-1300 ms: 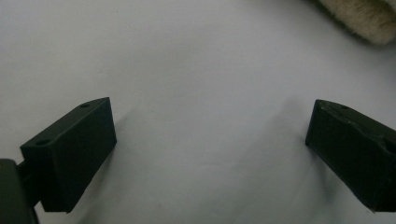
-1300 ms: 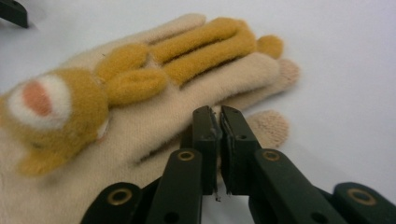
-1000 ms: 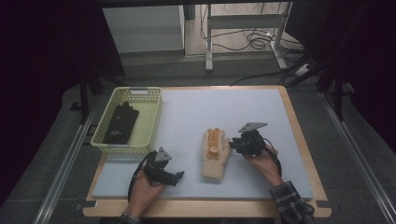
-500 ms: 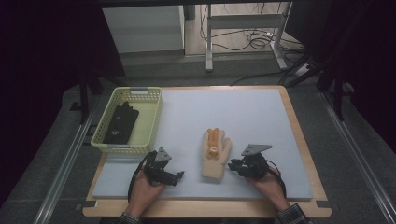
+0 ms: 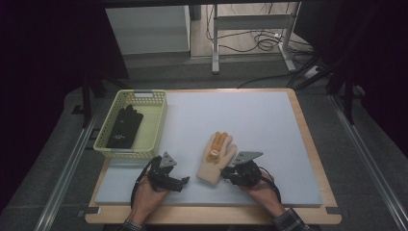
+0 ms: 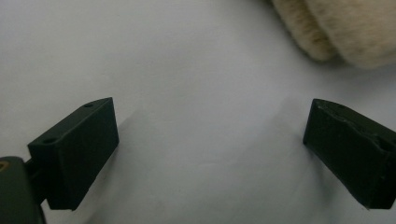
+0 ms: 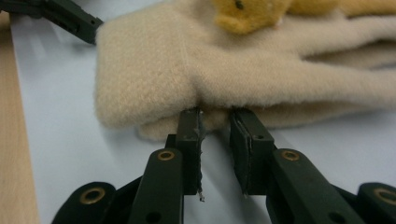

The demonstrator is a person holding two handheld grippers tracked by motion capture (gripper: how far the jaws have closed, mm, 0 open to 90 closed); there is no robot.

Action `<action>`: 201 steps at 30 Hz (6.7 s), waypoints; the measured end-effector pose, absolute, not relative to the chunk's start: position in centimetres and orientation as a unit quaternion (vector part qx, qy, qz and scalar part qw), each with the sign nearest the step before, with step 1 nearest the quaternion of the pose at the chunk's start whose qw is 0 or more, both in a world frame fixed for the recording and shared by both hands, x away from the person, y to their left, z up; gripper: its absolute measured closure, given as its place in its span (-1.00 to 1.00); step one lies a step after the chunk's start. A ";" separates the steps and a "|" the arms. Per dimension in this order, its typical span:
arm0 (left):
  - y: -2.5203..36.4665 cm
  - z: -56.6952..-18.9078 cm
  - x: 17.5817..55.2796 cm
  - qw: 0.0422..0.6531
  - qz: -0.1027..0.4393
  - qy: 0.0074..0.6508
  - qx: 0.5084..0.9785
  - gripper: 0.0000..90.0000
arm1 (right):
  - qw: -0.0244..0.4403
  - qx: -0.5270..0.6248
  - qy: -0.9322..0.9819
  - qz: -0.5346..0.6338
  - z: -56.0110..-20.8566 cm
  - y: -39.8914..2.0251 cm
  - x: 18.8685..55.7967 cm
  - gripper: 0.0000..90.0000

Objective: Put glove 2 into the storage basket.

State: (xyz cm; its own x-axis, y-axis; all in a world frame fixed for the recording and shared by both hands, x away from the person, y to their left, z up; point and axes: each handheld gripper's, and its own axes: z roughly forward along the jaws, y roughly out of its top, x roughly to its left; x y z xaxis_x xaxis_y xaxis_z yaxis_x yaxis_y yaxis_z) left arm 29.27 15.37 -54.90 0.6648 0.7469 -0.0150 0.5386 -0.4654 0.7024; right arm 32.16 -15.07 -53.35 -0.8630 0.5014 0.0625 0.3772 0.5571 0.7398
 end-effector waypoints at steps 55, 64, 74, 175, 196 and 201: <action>17.8 -55.1 29.5 0.349 0.135 0.399 0.837 -0.97 | 0.188 0.346 0.848 0.356 -52.4 -23.8 35.9 -0.53; 17.8 -55.1 29.4 0.346 0.136 0.398 0.839 -0.97 | 0.185 0.364 0.845 0.345 -53.1 -24.2 36.2 -0.70; 16.3 -53.8 29.4 0.354 0.117 0.367 0.852 -1.00 | 0.184 0.364 0.845 0.346 -53.2 -24.3 36.2 -0.70; 29.1 -43.0 44.3 0.263 0.176 0.621 0.717 0.41 | 0.185 0.363 0.845 0.347 -53.2 -24.3 36.2 -0.70; 25.2 -50.4 48.0 0.177 0.103 0.601 0.772 0.08 | 0.185 0.363 0.845 0.346 -53.2 -24.3 36.2 -0.70; 25.5 -50.0 47.7 0.172 0.106 0.590 0.781 -0.45 | 0.185 0.363 0.845 0.347 -53.2 -24.3 36.2 -0.70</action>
